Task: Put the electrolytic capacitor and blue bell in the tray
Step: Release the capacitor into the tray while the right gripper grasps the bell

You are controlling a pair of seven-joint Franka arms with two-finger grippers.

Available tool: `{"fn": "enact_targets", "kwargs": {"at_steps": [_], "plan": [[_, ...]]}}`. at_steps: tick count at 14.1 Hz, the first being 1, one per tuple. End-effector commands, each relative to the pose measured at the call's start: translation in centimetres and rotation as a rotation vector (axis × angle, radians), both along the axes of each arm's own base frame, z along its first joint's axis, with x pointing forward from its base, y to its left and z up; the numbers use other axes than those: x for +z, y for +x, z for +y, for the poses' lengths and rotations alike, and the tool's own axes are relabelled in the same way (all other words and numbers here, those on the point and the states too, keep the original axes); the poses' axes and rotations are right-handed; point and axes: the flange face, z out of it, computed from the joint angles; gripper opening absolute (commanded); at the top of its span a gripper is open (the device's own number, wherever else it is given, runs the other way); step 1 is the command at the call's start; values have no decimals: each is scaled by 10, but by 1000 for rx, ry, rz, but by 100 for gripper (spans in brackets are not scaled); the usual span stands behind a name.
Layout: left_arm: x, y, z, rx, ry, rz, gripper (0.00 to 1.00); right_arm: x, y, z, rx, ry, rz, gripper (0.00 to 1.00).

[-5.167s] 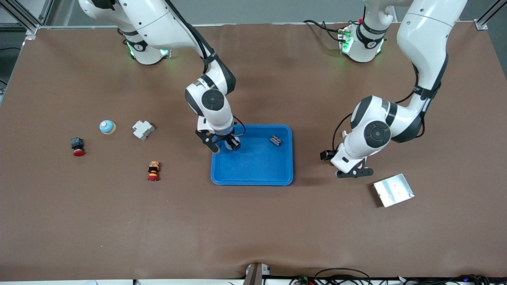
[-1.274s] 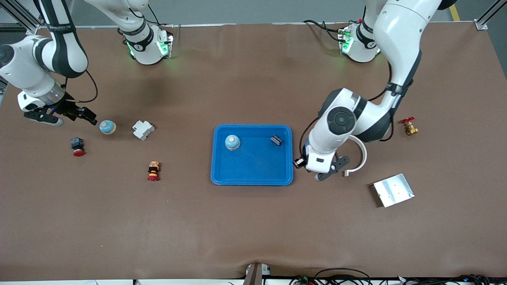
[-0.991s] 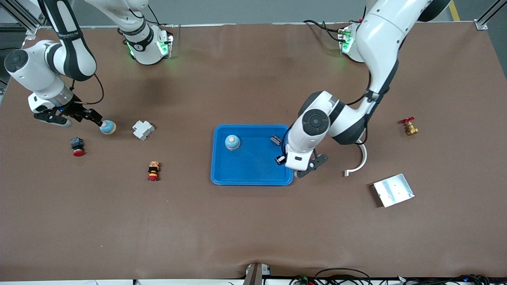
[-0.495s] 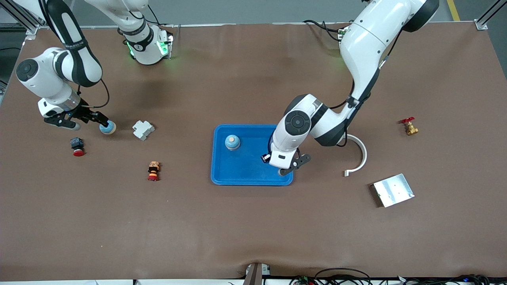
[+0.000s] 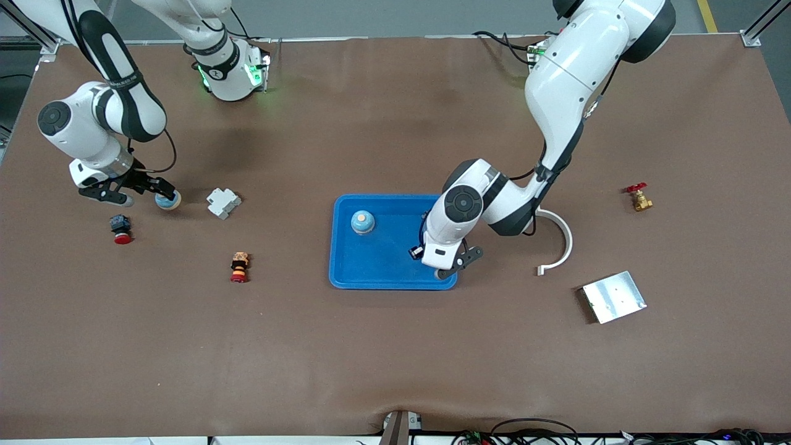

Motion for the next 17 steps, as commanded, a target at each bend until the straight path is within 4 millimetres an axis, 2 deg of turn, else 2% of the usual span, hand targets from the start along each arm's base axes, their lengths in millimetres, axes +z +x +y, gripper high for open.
{"fn": "enact_targets", "kwargs": {"at_steps": [1,2,3,4,5,6,9,11,12,15,16,17], "plan": [[0,1,-9,-2,18,-28,7,-9,-5,0,5,2,-6,100],[0,1,-10,-2,18,-28,7,-12,-6,0,5,4,2,100],[1,1,-10,-2,17,-29,12,-14,-5,-1,3,-2,-9,100],[2,2,-9,-5,16,-31,43,-19,-5,-1,3,-7,-14,100],[6,3,-9,-8,15,-39,80,-25,-5,0,5,-8,-11,100],[10,4,-9,-8,12,-44,100,-29,-6,0,6,-11,-14,100],[30,6,-9,3,12,-51,100,-39,-7,2,11,-10,-1,100],[72,2,-1,18,73,-2,100,-44,-8,4,16,-9,6,100],[100,1,5,26,89,9,100,-44,-8,4,16,-9,6,100],[176,-10,33,24,170,54,100,-44,-8,4,14,-9,6,100],[200,-8,48,42,180,52,100,-44,-8,4,16,-9,6,100],[223,-8,61,53,186,49,100,-44,-8,4,17,-9,6,87]]}}
